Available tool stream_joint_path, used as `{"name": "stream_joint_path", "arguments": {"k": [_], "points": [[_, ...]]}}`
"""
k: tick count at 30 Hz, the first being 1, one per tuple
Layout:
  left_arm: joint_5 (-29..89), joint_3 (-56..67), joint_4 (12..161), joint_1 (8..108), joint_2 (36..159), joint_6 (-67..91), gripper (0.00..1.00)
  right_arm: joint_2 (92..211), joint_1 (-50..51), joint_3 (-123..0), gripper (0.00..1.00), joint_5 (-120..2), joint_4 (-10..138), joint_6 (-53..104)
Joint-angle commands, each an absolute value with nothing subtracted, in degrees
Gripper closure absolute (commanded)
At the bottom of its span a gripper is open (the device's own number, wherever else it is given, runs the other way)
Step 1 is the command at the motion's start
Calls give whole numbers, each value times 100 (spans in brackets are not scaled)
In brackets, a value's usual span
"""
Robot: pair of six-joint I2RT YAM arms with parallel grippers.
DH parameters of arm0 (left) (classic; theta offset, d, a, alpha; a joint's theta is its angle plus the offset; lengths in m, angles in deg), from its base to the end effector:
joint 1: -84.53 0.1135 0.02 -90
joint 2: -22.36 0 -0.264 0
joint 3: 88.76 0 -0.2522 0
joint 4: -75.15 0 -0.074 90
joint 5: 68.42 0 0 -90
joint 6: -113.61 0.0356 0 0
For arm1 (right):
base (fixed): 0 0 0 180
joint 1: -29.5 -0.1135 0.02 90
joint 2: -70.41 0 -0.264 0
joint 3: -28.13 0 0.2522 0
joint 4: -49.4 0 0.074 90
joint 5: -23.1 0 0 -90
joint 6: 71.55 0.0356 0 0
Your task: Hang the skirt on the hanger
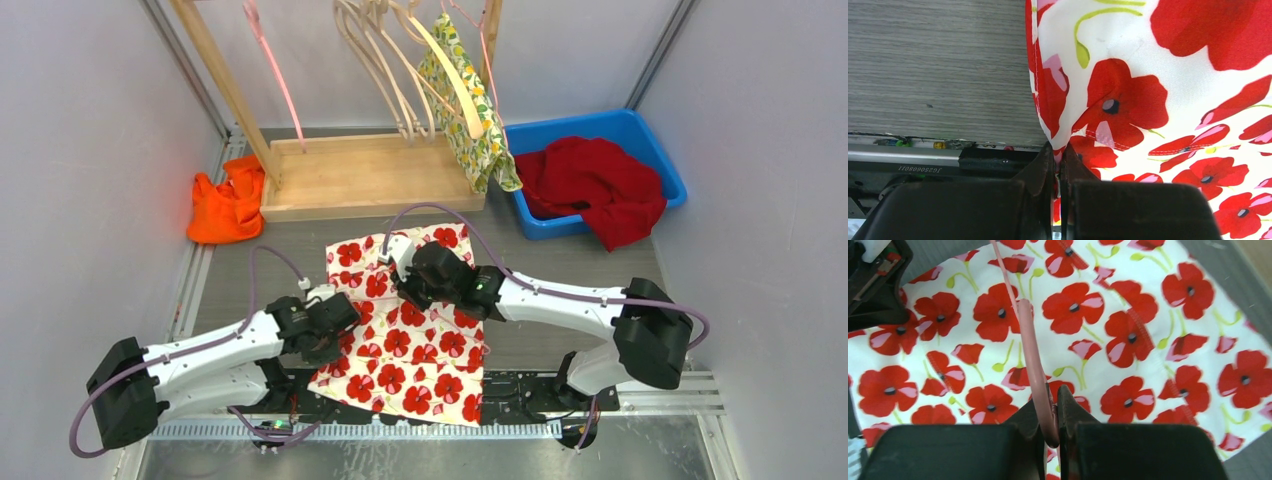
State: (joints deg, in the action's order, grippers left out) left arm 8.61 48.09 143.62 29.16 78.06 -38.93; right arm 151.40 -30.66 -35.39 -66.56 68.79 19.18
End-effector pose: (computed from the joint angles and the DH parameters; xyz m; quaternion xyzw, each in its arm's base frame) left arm 0.0829 -0.1060 0.1694 -0.0708 0.9881 -0.0086 0.1366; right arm 0.1525 0.2663 0.2328 -0.4445 0.7761 0.2289 0.3843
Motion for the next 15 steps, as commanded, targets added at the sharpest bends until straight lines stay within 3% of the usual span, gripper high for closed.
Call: {"name": "stream_joint_path", "arguments": {"k": [1, 7, 15], "points": [[718, 4795, 14501, 2956, 7674, -3864, 100, 15395, -2963, -3612, 99, -7681, 7548, 733], [678, 4740, 14546, 2959, 7639, -3870, 100, 15285, -2963, -3580, 99, -7673, 7429, 320], [813, 4046, 14969, 2960, 7320, -3897, 80, 14858, -3032, -3776, 99, -7413, 7851, 102]]}}
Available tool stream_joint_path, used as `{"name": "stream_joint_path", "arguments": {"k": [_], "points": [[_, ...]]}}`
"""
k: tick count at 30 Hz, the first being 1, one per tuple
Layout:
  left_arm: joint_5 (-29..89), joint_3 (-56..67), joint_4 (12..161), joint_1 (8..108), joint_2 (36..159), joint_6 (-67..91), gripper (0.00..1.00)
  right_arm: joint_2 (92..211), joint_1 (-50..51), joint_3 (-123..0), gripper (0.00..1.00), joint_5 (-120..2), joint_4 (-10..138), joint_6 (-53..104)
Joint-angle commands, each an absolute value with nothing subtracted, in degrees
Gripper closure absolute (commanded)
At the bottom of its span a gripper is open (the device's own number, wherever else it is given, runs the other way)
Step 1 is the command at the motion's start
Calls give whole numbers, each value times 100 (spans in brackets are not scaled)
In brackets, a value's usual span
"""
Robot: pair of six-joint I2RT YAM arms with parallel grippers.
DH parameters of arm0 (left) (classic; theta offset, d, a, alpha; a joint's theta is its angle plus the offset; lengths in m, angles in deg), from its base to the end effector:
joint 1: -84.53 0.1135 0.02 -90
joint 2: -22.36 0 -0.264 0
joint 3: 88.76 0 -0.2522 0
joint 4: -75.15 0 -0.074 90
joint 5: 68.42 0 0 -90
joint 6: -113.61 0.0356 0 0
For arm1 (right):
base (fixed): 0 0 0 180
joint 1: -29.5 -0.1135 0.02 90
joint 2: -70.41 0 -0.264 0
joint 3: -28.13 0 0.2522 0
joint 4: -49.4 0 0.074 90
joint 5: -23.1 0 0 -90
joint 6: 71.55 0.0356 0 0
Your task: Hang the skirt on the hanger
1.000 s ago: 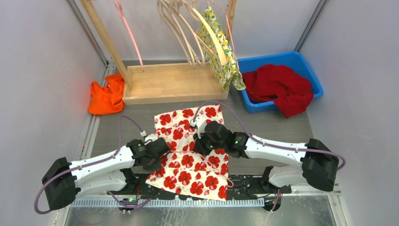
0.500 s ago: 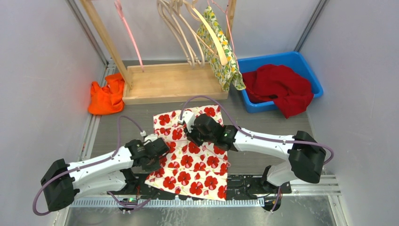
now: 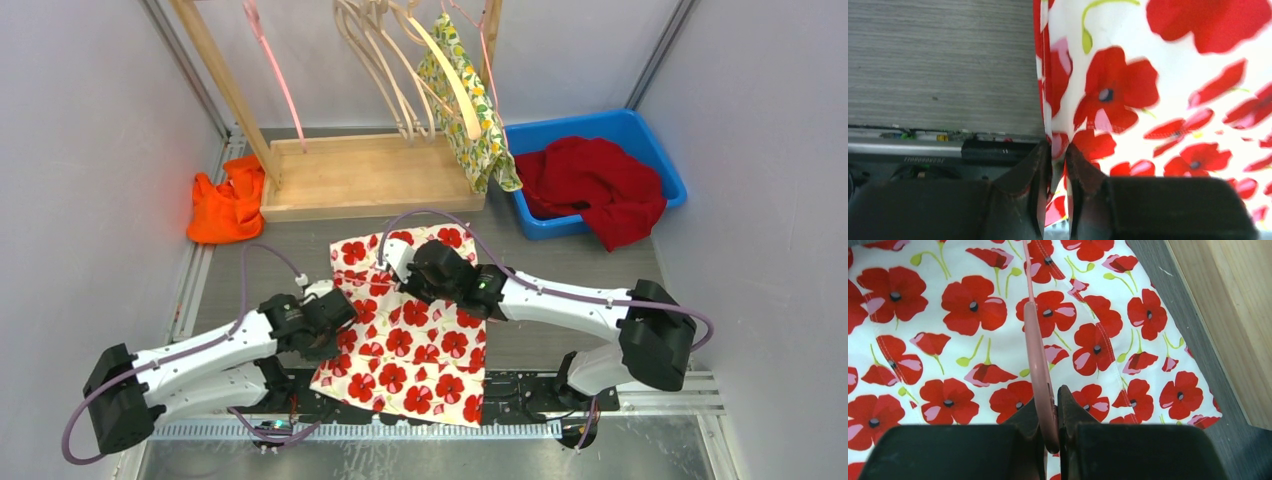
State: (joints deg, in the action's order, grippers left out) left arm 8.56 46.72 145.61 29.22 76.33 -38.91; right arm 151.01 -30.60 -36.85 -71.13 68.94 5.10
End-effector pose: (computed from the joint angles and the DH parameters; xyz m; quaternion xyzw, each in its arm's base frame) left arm 0.0820 -0.1044 0.1786 -0.0722 0.9871 -0.0165 0.1418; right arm 0.1565 0.2668 0.2430 -0.5168 0.7211 0.1525 0.4354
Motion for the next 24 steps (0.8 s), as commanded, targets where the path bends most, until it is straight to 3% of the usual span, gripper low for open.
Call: {"name": "stream_joint_path", "arguments": {"k": [1, 10, 17, 24], "points": [[790, 3852, 15094, 2956, 7225, -3884, 79, 14783, -3042, -3837, 99, -7407, 7948, 90], [-137, 2314, 16326, 2952, 6681, -3826, 77, 14278, -3092, -4401, 99, -7354, 8646, 62], [-279, 2309, 16172, 2957, 6819, -3795, 77, 14099, -3141, -4558, 99, -7105, 8739, 137], [-40, 2613, 15679, 2957, 7055, -3774, 78, 14323, -3158, -3708, 99, -6975, 7743, 533]]}}
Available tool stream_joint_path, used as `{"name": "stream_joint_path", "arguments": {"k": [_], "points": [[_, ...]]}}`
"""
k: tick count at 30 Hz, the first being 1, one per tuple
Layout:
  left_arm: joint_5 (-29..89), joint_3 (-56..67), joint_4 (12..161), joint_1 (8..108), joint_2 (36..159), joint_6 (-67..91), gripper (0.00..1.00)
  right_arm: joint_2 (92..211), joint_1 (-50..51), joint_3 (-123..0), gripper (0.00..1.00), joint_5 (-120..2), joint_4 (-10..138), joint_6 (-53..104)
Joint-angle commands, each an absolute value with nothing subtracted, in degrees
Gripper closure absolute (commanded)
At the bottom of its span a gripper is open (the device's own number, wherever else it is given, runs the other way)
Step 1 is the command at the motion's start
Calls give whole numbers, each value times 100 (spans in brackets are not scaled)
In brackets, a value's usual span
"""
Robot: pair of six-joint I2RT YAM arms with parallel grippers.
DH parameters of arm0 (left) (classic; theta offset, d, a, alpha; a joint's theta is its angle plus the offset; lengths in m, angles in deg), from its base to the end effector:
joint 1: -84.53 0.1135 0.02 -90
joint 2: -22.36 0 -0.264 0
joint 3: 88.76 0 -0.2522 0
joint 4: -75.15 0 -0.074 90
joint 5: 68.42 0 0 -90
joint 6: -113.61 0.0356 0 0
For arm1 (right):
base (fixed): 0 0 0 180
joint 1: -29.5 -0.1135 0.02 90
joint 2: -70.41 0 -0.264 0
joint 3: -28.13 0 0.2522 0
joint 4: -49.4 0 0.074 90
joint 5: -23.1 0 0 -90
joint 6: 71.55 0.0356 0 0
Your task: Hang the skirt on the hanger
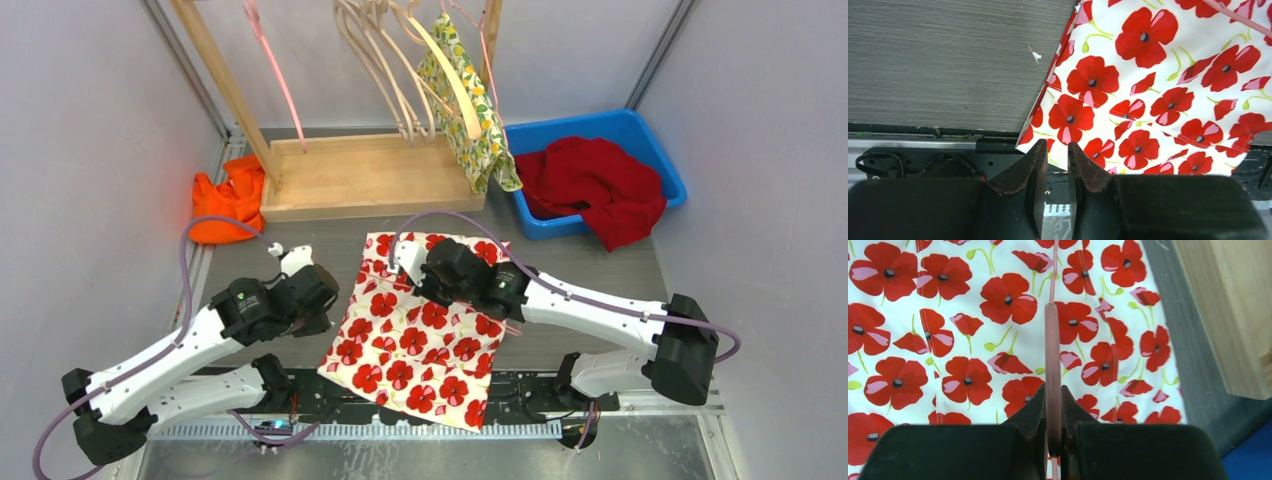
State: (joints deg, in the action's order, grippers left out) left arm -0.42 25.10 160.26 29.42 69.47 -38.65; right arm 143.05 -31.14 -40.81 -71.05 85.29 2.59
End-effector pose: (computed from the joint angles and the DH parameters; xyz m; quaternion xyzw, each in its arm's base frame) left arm 0.0808 -0.0925 0.2913 -0.0993 0.9560 -0.0768 0.2652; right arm 0.1382 0.2404 0.2794 -0.5477 0.7196 0.1318 0.4060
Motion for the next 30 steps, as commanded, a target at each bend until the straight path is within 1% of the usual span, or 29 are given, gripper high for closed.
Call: {"name": "stream_joint_path", "arguments": {"k": [1, 5, 11, 20, 25, 30], "points": [[-31, 2623, 15657, 2960, 7078, -3773, 78, 14344, -3165, -3539, 99, -6983, 7514, 609], [-61, 2640, 15669, 2957, 7052, -3760, 78, 14504, -3234, -3063, 99, -6969, 6926, 800], [-112, 2631, 15688, 2956, 7054, -3765, 79, 14517, -3510, -2960, 99, -6952, 6795, 812], [-92, 2633, 15606, 2960, 7158, -3756, 79, 14154, -3900, -3104, 99, -6916, 7421, 737], [-54, 2585, 15525, 2956, 7237, -3736, 80, 13866, -3994, -3143, 99, -7217, 7642, 713], [28, 2386, 15133, 2952, 7434, -3646, 79, 13520, -4013, -3410, 99, -7423, 7873, 599]]}}
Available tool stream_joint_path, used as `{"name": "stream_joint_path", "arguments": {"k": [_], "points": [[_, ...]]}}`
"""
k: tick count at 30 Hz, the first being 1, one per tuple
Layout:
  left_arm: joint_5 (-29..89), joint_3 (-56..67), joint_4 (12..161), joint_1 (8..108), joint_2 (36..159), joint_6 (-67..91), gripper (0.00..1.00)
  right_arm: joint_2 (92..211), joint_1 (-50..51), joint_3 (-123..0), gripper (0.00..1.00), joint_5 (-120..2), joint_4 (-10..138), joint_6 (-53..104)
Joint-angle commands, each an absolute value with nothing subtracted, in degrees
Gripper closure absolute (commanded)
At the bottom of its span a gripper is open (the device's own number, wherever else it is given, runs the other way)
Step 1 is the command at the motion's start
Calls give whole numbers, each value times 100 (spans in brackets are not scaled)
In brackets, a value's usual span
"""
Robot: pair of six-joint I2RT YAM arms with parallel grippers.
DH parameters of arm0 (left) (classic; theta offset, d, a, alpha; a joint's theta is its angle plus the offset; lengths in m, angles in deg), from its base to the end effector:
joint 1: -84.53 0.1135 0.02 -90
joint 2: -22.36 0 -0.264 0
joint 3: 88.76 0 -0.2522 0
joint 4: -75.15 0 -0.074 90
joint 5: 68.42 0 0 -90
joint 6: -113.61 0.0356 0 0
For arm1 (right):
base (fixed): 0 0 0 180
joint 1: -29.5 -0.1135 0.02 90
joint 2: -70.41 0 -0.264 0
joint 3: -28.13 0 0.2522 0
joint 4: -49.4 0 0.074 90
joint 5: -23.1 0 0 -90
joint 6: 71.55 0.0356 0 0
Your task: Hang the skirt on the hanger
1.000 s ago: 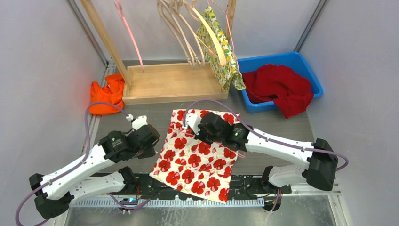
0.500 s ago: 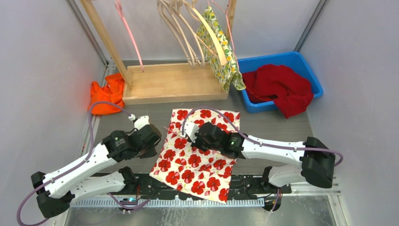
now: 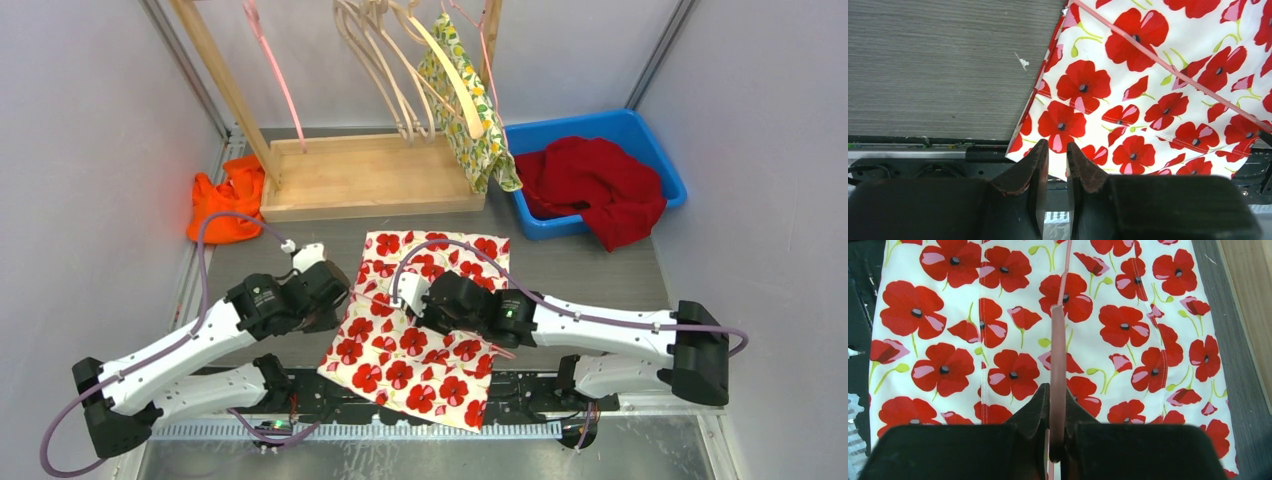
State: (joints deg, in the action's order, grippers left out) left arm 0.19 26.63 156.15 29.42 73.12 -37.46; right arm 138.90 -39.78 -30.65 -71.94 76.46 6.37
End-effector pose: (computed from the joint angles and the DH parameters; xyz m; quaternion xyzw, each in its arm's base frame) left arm 0.0904 -0.1070 0.2796 -0.0868 0.9599 -0.0691 0.2573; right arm 0.0947 0.2416 0.2511 -0.5673 0.6902 0.1797 0.4118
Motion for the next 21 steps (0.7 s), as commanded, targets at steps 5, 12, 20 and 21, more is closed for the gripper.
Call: {"name": "stream_joint_path", "arguments": {"k": [5, 12, 20, 21], "points": [[-133, 2072, 14541, 2966, 7533, -3757, 75, 13270, -4026, -3761, 99, -7522, 8085, 494], [-268, 1574, 13907, 2969, 7558, -3460, 75, 12988, -4028, -4428, 99, -7583, 8384, 409], [-66, 859, 13320, 2961, 7693, -3325, 73, 13136, -4034, -5487, 99, -7613, 8689, 273], [-50, 805, 13280, 2962, 7715, -3299, 73, 13184, -4034, -5626, 99, -7602, 8748, 236]]}}
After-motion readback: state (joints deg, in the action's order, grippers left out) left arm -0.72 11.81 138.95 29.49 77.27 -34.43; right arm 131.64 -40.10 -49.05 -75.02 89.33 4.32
